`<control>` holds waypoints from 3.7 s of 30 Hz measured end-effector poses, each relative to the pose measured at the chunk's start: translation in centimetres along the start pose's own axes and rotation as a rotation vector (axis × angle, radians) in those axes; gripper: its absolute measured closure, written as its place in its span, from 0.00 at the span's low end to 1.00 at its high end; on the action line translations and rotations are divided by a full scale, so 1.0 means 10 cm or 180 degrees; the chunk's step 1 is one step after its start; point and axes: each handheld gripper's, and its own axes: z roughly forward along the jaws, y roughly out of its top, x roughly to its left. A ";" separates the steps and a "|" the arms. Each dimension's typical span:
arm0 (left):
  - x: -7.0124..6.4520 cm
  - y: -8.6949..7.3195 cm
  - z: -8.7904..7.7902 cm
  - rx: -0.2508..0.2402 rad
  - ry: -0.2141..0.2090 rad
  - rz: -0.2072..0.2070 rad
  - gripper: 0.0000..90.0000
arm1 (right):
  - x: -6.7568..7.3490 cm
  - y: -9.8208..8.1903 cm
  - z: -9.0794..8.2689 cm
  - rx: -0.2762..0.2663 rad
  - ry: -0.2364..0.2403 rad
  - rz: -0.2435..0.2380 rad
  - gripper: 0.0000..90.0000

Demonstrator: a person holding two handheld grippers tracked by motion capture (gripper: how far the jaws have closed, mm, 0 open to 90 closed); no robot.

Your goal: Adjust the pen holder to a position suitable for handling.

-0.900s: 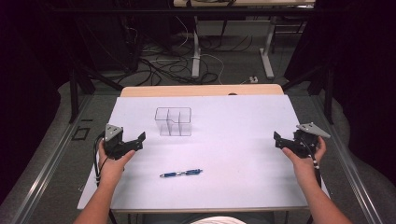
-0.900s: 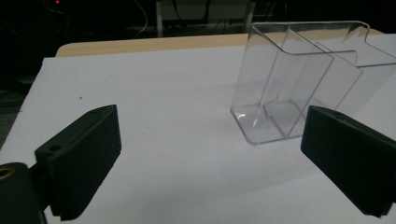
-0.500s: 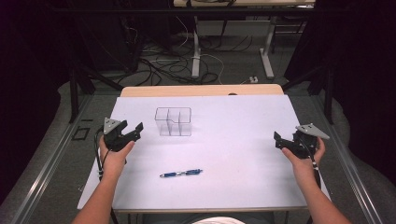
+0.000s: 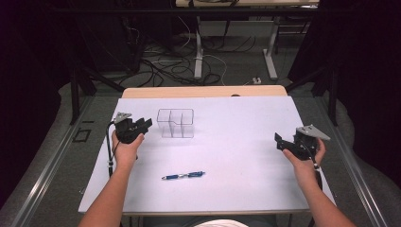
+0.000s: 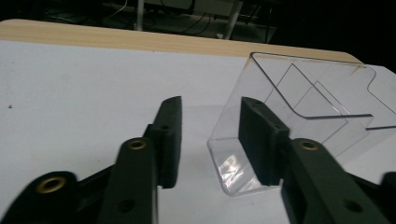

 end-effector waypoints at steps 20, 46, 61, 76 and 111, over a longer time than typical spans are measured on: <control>-0.05 -0.05 0.33 0.0176 -0.0063 -0.0177 1.00 | 0.00 -0.04 0.02 0.0070 0.0060 0.0037 0.17; -0.65 -0.06 0.59 0.0334 -0.0226 0.0081 1.00 | -0.01 -0.06 0.04 0.0111 0.0093 0.0058 0.19; -0.91 -0.04 0.80 0.0391 -0.0386 0.0218 1.00 | 0.00 -0.07 0.03 0.0076 0.0113 0.0070 0.19; -0.95 -0.01 0.83 0.0356 -0.0426 0.0275 0.98 | 0.00 -0.07 0.02 0.0109 0.0131 0.0049 0.20; -1.00 0.03 0.02 0.0040 -0.0786 0.0560 0.41 | 0.01 -0.06 -0.02 0.0061 0.0144 0.0064 0.20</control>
